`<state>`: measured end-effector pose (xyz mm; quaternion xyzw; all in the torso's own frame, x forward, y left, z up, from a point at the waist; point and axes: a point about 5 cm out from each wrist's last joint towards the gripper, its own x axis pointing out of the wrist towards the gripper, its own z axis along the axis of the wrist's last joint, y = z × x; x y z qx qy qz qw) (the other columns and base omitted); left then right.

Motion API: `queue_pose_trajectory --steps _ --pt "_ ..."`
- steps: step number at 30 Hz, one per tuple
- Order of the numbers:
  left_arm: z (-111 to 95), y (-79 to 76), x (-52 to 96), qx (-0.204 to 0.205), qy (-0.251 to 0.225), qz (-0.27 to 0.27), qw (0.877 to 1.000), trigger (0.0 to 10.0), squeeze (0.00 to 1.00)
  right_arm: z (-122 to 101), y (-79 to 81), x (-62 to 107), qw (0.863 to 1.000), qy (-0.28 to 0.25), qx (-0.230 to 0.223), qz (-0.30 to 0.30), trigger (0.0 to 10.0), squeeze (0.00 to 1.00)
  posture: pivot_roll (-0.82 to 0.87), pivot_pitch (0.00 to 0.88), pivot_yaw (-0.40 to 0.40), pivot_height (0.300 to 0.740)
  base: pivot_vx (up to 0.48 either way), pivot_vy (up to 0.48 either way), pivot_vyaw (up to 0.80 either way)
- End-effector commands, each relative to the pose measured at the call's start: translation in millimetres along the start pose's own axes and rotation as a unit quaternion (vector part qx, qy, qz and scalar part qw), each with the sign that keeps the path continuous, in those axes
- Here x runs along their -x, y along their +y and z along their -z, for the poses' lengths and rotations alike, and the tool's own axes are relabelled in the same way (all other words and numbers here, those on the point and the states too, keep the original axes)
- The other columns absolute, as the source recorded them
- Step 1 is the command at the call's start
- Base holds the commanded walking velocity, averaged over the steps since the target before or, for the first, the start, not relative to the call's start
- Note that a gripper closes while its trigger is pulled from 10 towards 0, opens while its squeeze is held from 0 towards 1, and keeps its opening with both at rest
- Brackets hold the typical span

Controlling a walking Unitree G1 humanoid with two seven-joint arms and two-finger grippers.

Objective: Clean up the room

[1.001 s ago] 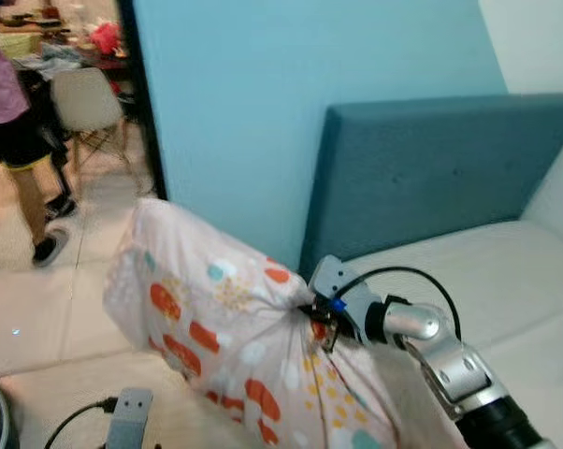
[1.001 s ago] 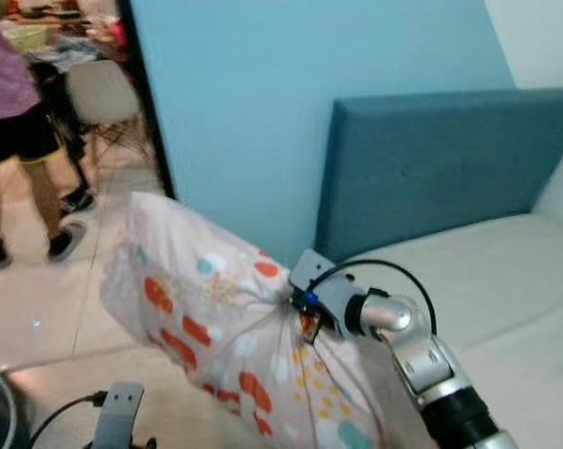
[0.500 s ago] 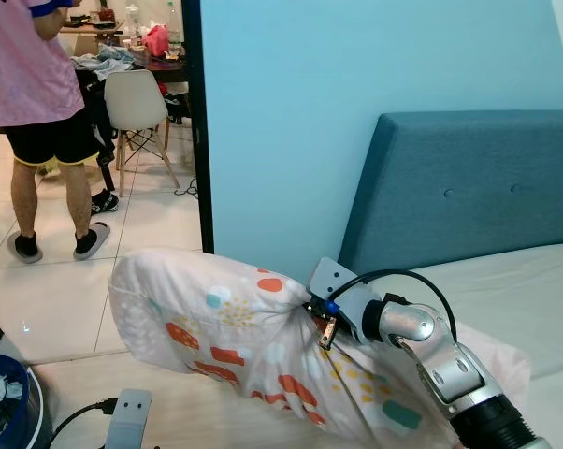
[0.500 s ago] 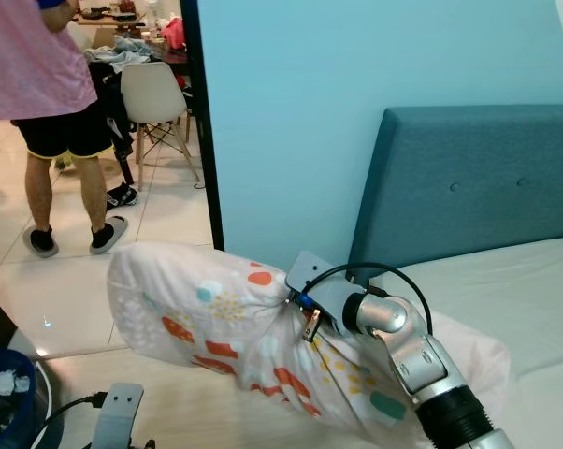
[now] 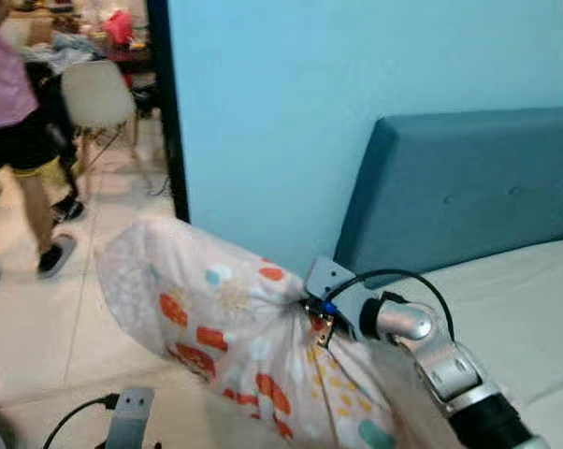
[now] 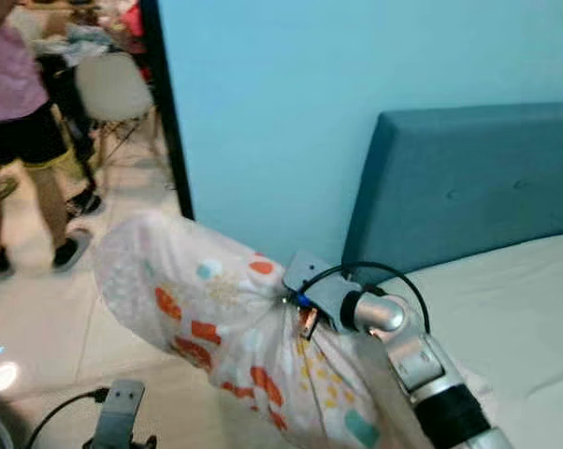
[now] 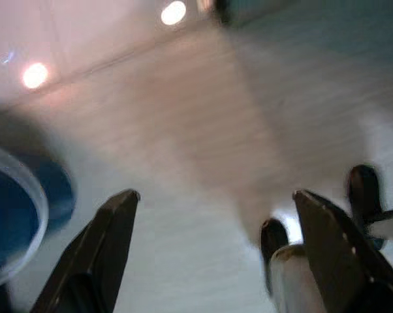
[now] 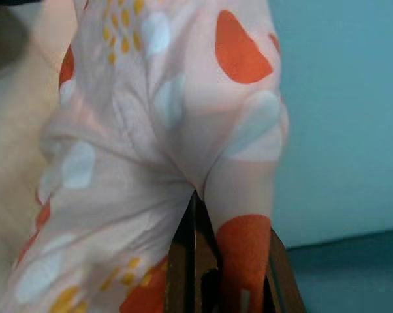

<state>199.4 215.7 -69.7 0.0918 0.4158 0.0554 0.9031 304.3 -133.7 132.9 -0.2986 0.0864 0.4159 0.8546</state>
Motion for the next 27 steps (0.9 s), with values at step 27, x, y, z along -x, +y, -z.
queue_pose_trajectory --steps 27 --pt "11.0 -3.6 2.0 -0.003 0.025 0.007 1.000 10.0 0.00 -12.1 -10.2 4.7 0.999 -0.025 0.031 0.015 10.0 0.00 -0.02 0.000 -0.063 0.740 0.273 -0.078 0.00"
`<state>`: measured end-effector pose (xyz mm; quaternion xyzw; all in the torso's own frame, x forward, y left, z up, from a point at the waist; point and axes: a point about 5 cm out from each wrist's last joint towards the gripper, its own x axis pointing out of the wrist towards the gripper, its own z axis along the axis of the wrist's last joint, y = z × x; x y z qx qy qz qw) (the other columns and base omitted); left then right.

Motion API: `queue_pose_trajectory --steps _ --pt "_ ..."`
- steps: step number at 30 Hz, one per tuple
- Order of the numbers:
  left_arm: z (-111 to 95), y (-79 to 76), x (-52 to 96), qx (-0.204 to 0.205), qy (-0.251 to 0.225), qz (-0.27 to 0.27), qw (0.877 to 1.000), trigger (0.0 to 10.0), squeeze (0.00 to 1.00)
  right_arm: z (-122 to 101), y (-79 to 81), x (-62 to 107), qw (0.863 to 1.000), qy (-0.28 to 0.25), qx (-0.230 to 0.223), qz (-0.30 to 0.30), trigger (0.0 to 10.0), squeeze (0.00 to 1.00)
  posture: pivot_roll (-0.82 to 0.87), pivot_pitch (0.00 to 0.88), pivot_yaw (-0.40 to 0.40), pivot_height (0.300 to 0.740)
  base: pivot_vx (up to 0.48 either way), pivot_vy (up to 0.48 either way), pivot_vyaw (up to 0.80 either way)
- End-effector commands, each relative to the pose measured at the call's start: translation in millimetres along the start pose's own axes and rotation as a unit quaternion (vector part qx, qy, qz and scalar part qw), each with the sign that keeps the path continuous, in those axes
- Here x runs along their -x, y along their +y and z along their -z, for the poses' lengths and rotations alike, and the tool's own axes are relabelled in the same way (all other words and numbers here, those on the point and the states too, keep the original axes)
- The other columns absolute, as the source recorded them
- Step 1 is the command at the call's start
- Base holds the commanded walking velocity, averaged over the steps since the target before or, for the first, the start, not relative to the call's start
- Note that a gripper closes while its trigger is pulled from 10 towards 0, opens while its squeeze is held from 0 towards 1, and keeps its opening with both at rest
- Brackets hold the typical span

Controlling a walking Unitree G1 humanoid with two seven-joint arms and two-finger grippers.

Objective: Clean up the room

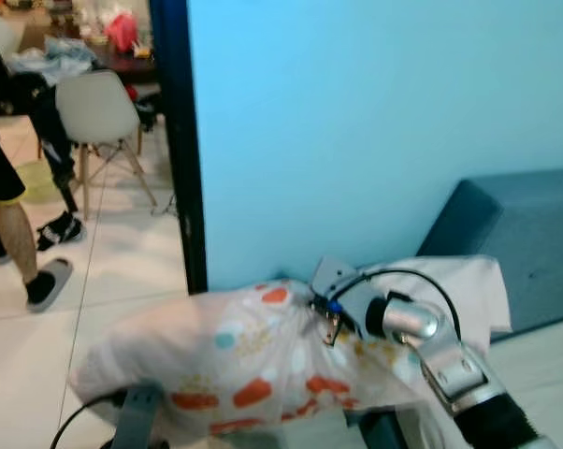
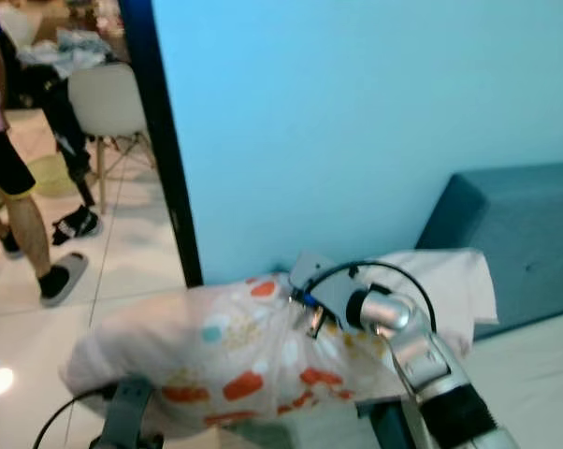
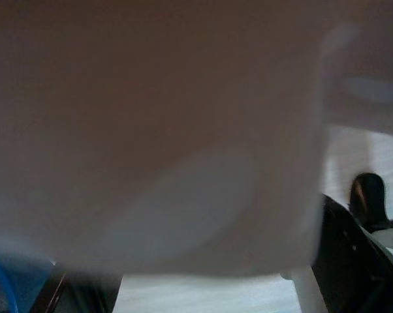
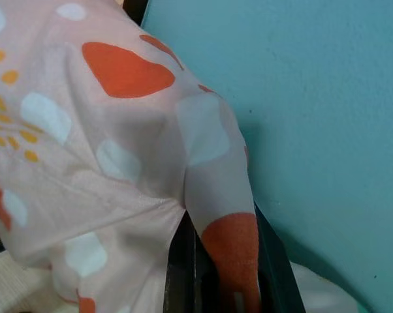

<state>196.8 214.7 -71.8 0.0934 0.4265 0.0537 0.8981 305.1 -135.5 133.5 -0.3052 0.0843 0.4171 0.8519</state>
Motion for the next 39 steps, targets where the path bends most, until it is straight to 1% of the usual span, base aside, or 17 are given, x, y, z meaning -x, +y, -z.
queue_pose_trajectory --steps 1,20,27,32,35,38,39 --pt "9 -2.2 1.7 0.001 0.014 0.006 1.000 10.0 0.00 -12 -8.3 3.9 0.999 -0.026 0.024 0.016 10.0 0.00 -0.02 0.000 -0.064 0.740 0.000 -0.465 0.00" --pt "12 -1.5 2.4 0.000 0.020 0.009 1.000 10.0 0.00 -14 -7.9 3.3 0.999 -0.030 0.029 0.017 10.0 0.00 -0.02 0.000 -0.061 0.740 0.000 -0.463 0.00" --pt "13 -0.6 2.7 0.000 0.022 0.006 1.000 10.0 0.00 -14 -11.5 4.2 0.999 -0.029 0.035 0.030 10.0 0.00 -0.01 0.000 -0.062 0.740 0.000 -0.453 0.00" --pt "15 1.3 3.0 0.002 0.025 -0.004 1.000 10.0 0.00 -16 -15.4 4.1 0.998 -0.034 0.041 0.045 10.0 0.00 -0.01 0.000 -0.062 0.740 0.000 0.000 0.00" --pt "16 2.3 3.2 0.003 0.027 -0.008 1.000 10.0 0.00 -20 -17.8 3.6 0.996 -0.041 0.058 0.054 10.0 0.00 -0.01 0.000 -0.062 0.740 0.000 0.000 0.00" --pt "17 2.8 3.4 0.003 0.028 -0.009 1.000 10.0 0.00 -24 -19.0 2.6 0.995 -0.051 0.056 0.059 10.0 0.00 -0.01 0.000 -0.064 0.740 0.000 0.000 0.79" --pt "17 2.8 3.5 0.003 0.029 -0.009 1.000 10.0 0.00 -29 -19.9 1.9 0.994 -0.060 0.065 0.062 10.0 0.00 -0.01 0.000 -0.067 0.740 0.000 0.000 0.79"
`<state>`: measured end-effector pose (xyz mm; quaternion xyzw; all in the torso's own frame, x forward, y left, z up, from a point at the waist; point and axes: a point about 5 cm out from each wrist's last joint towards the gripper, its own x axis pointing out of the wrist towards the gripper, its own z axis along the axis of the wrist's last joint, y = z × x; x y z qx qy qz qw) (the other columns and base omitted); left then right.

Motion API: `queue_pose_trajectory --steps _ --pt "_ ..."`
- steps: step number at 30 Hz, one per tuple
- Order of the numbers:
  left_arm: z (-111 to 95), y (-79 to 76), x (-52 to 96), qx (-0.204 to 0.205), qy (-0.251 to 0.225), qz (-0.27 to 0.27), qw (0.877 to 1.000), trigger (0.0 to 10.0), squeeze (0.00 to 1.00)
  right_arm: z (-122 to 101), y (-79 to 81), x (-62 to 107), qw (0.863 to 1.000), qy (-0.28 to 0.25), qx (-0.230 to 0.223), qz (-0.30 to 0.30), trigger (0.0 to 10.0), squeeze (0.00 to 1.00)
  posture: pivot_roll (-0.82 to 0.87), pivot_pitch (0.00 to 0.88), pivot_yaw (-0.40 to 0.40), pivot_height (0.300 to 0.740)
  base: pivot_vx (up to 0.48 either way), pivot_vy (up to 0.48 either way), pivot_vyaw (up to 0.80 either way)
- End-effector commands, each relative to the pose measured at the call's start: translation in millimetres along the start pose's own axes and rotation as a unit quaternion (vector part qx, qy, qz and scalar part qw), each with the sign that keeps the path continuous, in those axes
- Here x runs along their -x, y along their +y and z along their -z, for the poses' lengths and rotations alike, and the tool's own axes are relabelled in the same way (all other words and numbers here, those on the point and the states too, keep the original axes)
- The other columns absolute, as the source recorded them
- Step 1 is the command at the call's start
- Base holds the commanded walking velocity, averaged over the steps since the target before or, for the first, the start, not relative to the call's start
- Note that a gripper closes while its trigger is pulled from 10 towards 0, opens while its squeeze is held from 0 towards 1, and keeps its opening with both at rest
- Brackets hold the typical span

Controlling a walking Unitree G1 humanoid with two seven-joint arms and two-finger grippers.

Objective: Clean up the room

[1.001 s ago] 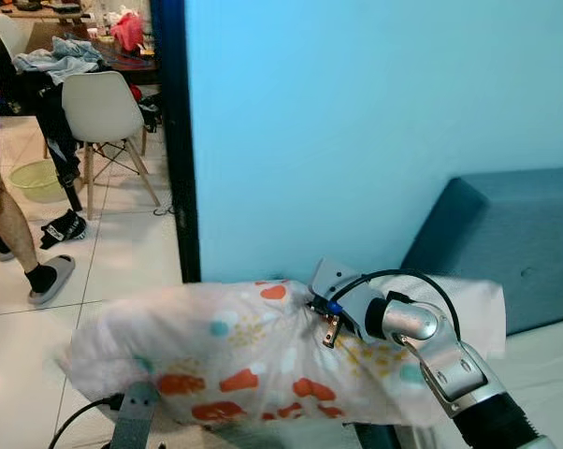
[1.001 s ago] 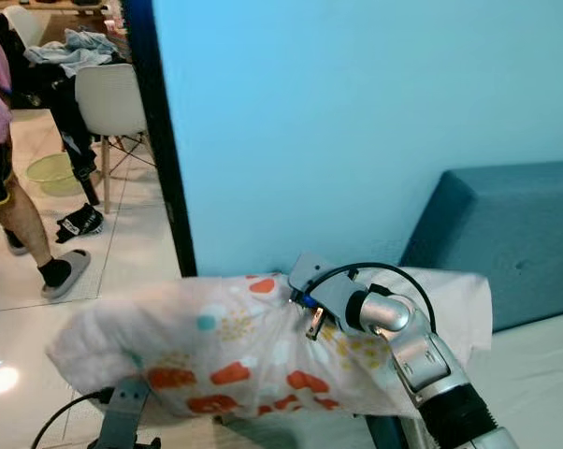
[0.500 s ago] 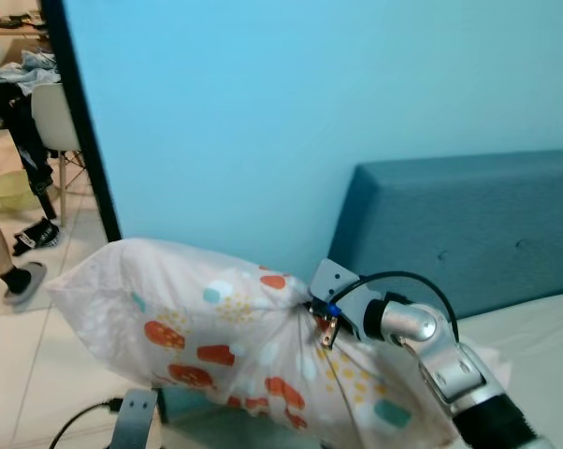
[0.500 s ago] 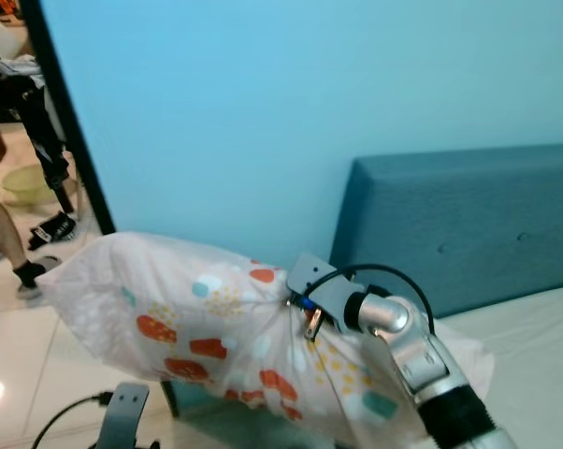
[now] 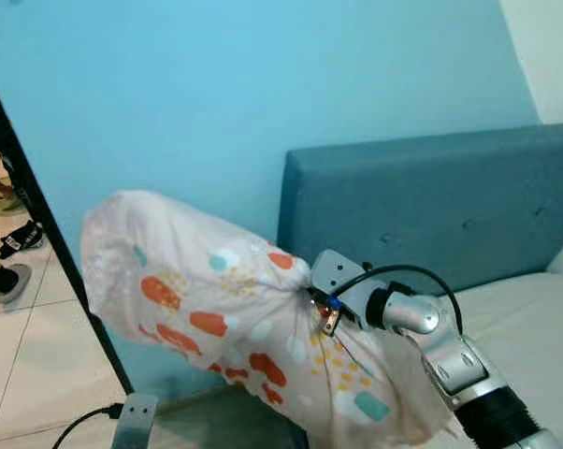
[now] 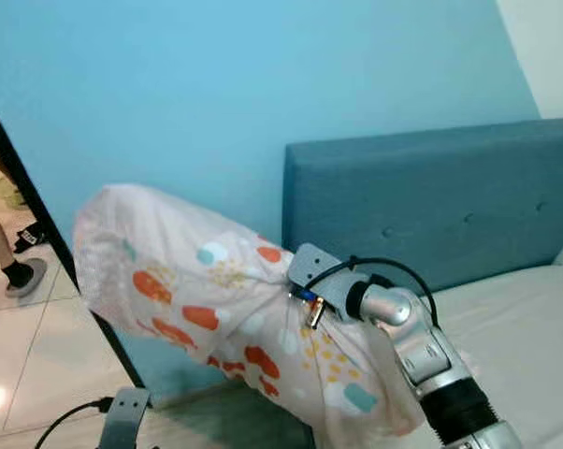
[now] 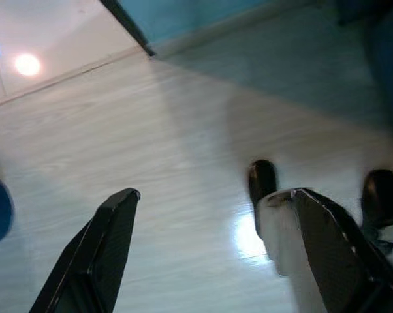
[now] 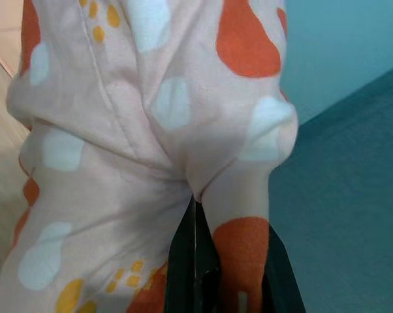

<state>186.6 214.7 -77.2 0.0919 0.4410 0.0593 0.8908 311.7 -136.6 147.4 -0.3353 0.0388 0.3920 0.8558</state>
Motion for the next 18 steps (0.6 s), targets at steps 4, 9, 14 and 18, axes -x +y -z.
queue_pose_trajectory --steps 4,9,14,18 --pt "6 3.6 1.0 0.001 0.012 -0.006 1.000 10.0 0.00 -20 -9.5 -2.7 0.998 -0.041 0.039 0.016 10.0 0.00 -0.01 0.000 -0.068 0.740 0.000 0.000 0.79" --pt "7 3.6 1.2 0.001 0.012 -0.007 1.000 10.0 0.00 -20 -9.3 -3.9 0.998 -0.042 0.046 0.012 10.0 0.00 -0.01 0.000 -0.068 0.740 0.000 0.000 0.79" --pt "8 2.8 1.3 -0.001 0.013 -0.006 1.000 10.0 0.00 -19 -15.2 -4.0 0.997 -0.034 0.060 0.022 10.0 0.00 -0.01 0.000 -0.069 0.740 0.000 0.000 0.78" --pt "7 2.2 1.2 -0.001 0.011 -0.005 1.000 10.0 0.00 -14 -26.5 -0.7 0.996 -0.014 0.073 0.048 10.0 0.00 -0.01 0.000 -0.069 0.740 0.000 0.000 0.79"
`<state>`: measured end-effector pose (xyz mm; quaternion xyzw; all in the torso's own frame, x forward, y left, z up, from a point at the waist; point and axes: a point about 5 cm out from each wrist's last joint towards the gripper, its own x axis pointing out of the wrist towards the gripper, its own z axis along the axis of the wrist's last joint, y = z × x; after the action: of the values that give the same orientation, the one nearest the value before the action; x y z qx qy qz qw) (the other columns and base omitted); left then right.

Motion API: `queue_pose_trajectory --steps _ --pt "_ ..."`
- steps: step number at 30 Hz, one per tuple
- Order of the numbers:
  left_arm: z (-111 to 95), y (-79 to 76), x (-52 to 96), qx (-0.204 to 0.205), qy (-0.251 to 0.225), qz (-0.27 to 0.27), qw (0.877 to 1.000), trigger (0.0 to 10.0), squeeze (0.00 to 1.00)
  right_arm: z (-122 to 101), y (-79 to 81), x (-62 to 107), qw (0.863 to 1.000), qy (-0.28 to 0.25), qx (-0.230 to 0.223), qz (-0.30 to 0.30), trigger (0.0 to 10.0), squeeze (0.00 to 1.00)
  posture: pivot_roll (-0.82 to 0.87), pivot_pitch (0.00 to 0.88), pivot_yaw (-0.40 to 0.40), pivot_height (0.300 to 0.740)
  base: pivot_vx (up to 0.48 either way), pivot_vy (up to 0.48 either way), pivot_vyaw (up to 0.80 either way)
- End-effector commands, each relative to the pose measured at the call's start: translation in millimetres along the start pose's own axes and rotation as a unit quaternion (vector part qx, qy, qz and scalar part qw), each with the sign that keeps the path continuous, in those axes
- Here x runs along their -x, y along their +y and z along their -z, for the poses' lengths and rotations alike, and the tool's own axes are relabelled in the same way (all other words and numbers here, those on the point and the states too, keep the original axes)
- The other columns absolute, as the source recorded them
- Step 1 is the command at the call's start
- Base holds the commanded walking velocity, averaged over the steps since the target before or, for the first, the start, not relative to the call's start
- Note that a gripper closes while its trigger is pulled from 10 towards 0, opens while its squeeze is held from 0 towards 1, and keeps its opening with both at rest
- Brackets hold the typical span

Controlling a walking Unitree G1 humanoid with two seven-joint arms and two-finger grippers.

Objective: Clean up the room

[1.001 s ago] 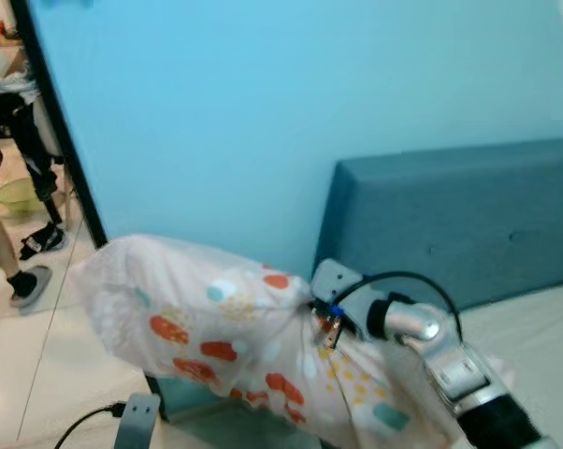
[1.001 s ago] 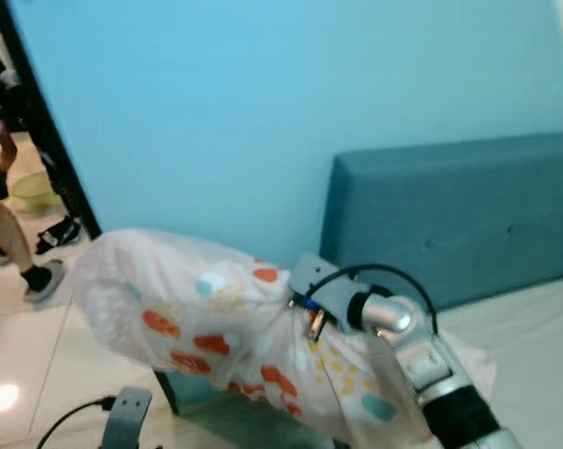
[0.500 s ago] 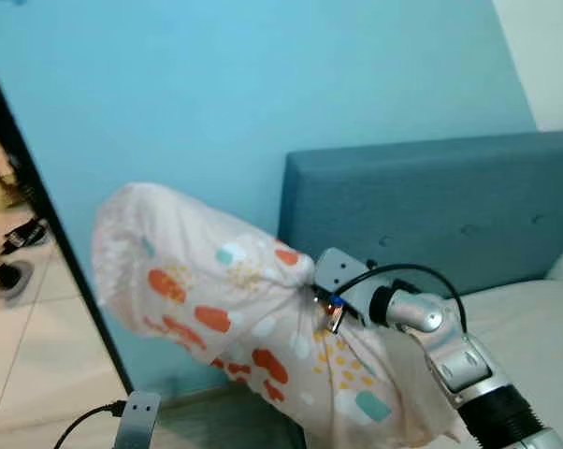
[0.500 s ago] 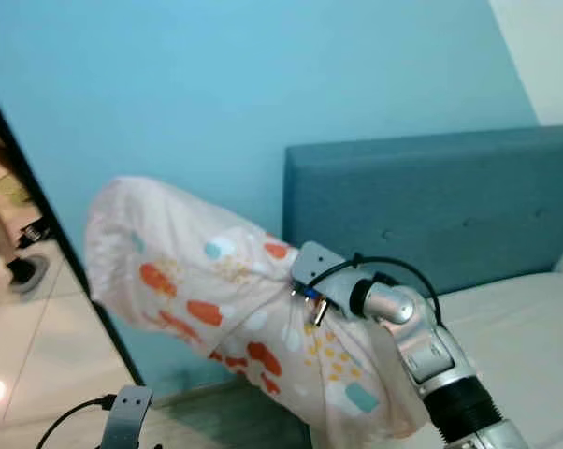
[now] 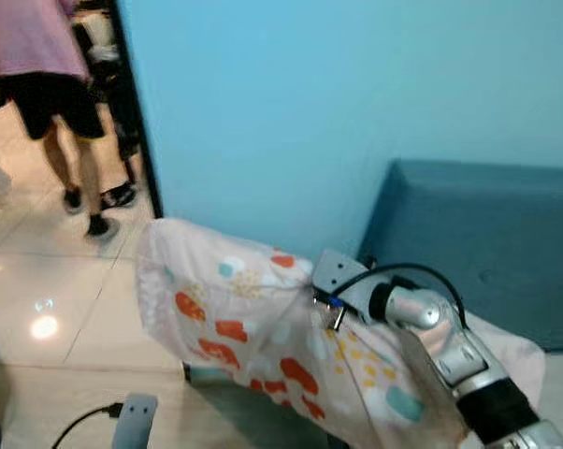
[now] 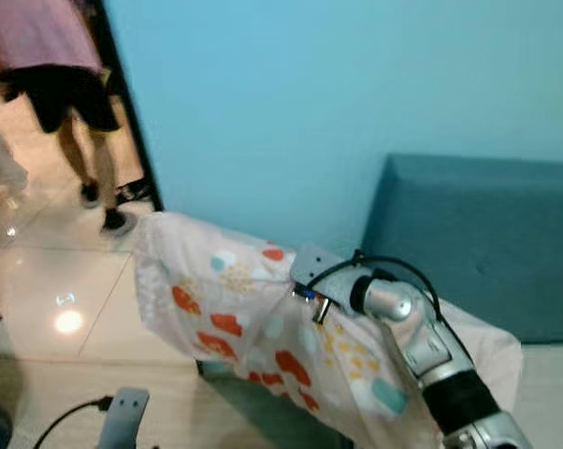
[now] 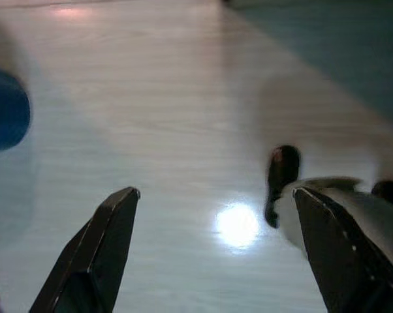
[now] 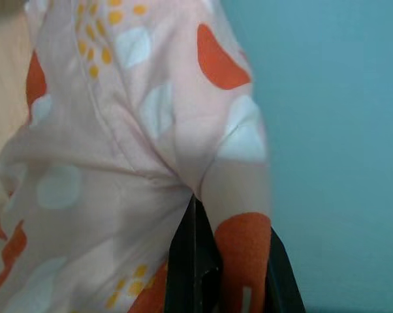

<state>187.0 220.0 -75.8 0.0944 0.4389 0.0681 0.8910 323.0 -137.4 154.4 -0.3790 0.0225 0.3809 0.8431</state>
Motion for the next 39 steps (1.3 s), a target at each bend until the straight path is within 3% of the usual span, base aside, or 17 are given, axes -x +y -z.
queue_pose_trajectory --steps 1,3,6,17,31,39 --pt "7 -3.3 1.5 -0.003 0.013 0.004 1.000 10.0 0.00 -9 -15.5 4.1 0.999 -0.020 0.025 0.037 10.0 0.00 -0.01 0.000 -0.069 0.740 0.000 0.000 0.78" --pt "7 -4.7 1.4 -0.003 0.012 0.010 1.000 10.0 0.00 -3 -29.6 8.1 0.995 0.007 0.060 0.077 10.0 0.00 -0.01 0.000 -0.069 0.740 0.000 0.000 0.78" --pt "6 -5.9 1.4 -0.002 0.010 0.014 1.000 10.0 0.00 0 -34.0 8.6 0.991 0.022 0.086 0.097 10.0 0.00 -0.01 0.000 -0.069 0.740 0.000 0.000 0.26" --pt "5 -9.9 1.3 0.007 0.008 0.021 1.000 10.0 0.00 13 -40.6 14.5 0.986 0.063 0.095 0.120 10.0 0.00 -0.02 0.000 -0.069 0.740 0.000 -0.389 0.00" --pt "2 -9.4 0.9 0.002 0.001 0.025 1.000 10.0 0.00 30 -63.5 31.0 0.968 0.139 0.115 0.175 10.0 0.00 -0.02 0.000 -0.075 0.740 0.000 0.000 0.00" --pt "1 -11.5 0.7 0.003 0.000 0.026 1.000 10.0 0.00 30 -75.0 39.3 0.960 0.153 0.137 0.193 10.0 0.00 -0.02 0.000 -0.076 0.740 0.000 -0.352 0.00"
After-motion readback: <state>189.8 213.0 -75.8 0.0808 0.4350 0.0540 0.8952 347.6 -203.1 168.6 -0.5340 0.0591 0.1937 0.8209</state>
